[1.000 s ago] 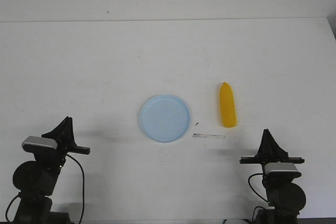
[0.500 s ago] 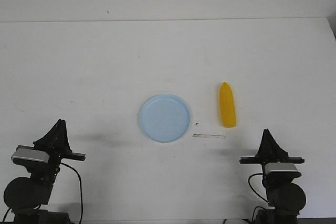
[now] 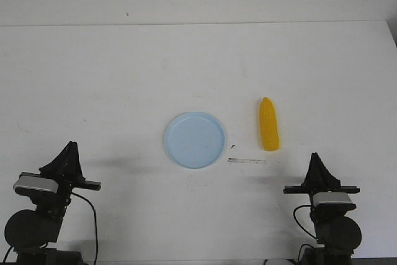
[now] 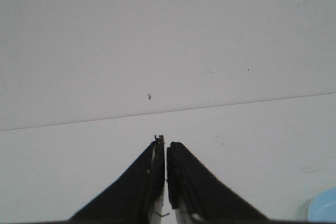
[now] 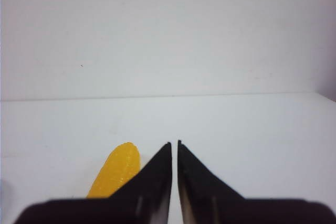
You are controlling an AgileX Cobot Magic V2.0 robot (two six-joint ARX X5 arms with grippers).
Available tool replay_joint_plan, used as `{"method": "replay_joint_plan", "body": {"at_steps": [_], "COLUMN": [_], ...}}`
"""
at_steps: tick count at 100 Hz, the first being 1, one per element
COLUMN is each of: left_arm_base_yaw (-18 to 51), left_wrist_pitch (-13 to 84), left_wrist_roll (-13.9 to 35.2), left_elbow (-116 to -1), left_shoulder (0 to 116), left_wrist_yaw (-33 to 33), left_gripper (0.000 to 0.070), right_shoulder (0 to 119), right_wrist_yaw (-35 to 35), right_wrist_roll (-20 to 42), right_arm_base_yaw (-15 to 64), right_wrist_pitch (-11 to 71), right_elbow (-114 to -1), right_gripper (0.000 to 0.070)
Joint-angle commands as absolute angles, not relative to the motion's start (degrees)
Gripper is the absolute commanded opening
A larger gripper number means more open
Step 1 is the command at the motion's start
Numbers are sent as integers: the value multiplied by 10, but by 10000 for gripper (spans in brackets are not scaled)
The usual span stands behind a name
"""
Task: Place corn on plate with both arms
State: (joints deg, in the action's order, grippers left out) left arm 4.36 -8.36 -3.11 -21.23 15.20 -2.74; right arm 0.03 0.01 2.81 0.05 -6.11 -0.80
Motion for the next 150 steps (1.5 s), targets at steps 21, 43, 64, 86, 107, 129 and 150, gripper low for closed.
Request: {"method": "replay_joint_plan", "body": {"at_steps": [21, 43, 64, 86, 107, 129, 150], "left_arm_base_yaw": [44, 44, 44, 44, 44, 44, 44], "left_wrist_pitch": [-90, -90, -90, -90, -90, -90, -90], "left_wrist_roll": [-36, -36, -36, -36, -36, -36, -36], "left_elbow": [-219, -219, -219, -219, -219, -219, -219], "left_shoulder": [152, 152, 152, 152, 152, 152, 152], "left_wrist_yaw": [-26, -26, -26, -26, -26, -26, -26], "left_gripper": [1, 1, 1, 1, 1, 1, 1], "right_shoulder": [2, 58, 179, 322, 463, 601, 717], "right_wrist_yaw": [0, -2, -10, -44, -43, -22, 19], "right_wrist_roll": [36, 36, 38, 83, 111, 111, 157], "right_arm_base_yaw": [2, 2, 2, 17, 58, 106, 124], "right_wrist_pitch": [-96, -10, 22, 43, 77, 115, 268], "right_elbow": [-40, -124, -200, -276, -359, -446, -565], "right_gripper": [9, 8, 8, 7, 6, 6, 6]}}
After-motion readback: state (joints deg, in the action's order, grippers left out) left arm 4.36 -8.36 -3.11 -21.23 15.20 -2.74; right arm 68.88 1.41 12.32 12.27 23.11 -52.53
